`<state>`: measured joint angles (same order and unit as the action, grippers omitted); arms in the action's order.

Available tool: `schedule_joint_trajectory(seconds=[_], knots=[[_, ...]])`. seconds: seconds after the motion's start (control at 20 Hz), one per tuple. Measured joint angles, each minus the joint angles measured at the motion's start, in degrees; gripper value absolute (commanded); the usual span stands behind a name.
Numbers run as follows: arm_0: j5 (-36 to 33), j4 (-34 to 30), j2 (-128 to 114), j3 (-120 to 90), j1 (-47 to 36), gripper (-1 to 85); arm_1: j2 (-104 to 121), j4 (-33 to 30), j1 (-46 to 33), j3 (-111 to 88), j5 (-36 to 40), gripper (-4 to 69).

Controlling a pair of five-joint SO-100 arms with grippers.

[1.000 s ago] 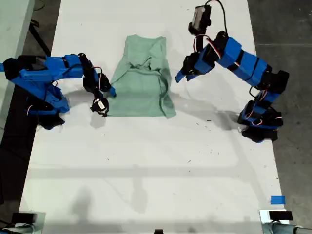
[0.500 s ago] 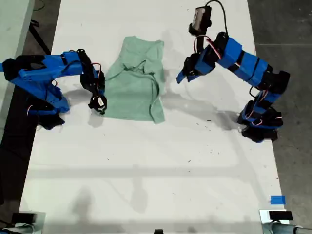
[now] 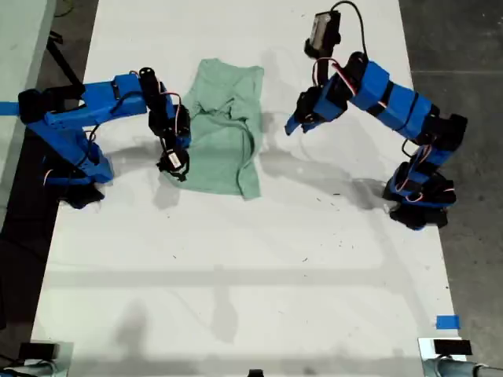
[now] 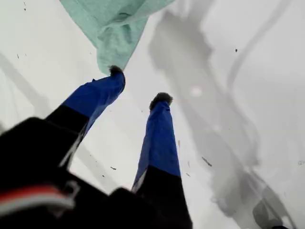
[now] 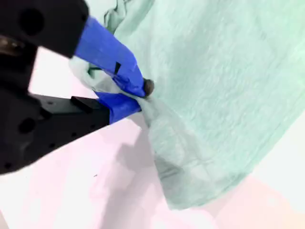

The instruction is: Fold t-shirt

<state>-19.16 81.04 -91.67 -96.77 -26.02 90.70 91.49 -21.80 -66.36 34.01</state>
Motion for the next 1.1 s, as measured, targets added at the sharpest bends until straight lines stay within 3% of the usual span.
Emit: schedule_joint_trajectory(seconds=[0.35,0.45,0.55,0.75,1.1], knots=[[0.97,-0.35,23.82,18.02,4.22,3.6,1.23,0.00,0.00,-1.58,-0.62,16.7],[0.97,1.85,32.61,25.66,4.39,25.2,1.32,0.00,0.00,-2.11,-0.62,16.7],[-0.79,7.82,40.78,36.04,4.75,34.0,2.11,0.00,0.00,-3.34,-0.62,16.8],[-4.83,17.14,38.94,48.96,6.15,33.1,2.99,0.00,0.00,-3.87,-0.62,16.9],[-6.77,28.12,9.67,41.31,5.89,31.2,3.08,0.00,2.90,-4.48,-2.37,21.2]])
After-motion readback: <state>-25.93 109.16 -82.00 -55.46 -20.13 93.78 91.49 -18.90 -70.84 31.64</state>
